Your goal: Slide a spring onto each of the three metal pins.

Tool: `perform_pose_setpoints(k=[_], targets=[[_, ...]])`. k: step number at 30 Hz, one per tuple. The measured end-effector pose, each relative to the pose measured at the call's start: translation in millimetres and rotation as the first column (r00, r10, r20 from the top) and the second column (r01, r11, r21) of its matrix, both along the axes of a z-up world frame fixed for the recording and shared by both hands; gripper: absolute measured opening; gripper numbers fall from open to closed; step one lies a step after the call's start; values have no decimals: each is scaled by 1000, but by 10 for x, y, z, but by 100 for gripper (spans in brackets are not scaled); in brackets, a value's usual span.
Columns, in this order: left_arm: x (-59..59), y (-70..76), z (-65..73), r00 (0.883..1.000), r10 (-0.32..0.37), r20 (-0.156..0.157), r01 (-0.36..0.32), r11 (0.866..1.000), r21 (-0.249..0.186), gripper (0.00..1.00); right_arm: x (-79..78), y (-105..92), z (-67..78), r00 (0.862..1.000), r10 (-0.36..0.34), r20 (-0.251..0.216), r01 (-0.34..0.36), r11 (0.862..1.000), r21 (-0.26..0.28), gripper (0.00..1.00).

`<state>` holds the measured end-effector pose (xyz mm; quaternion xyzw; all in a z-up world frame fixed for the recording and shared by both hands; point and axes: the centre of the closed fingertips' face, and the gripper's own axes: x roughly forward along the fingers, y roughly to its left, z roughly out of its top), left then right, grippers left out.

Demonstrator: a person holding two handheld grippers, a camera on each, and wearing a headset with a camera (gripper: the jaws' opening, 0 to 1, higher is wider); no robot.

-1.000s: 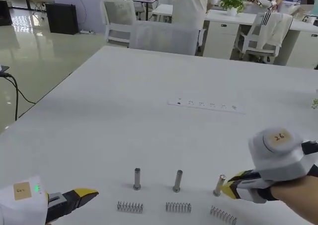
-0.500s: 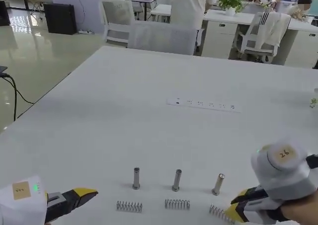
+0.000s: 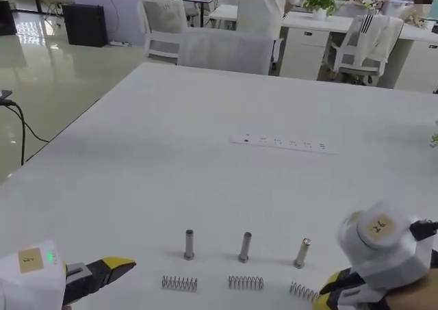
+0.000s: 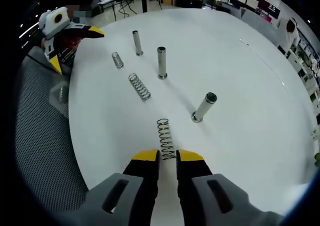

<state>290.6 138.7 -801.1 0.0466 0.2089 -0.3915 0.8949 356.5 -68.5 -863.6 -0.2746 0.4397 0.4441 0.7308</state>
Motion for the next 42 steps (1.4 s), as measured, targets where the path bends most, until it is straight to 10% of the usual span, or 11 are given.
perform_pose_setpoints(k=[16, 42], targets=[[19, 0, 60, 1000, -13, 7, 13, 1000, -2, 74, -28, 22, 17, 999, 33, 13, -33, 999, -12, 8], [130, -121, 293, 994, -112, 10, 112, 993, -37, 60, -212, 491, 514, 989, 137, 52, -139, 989, 46, 8]])
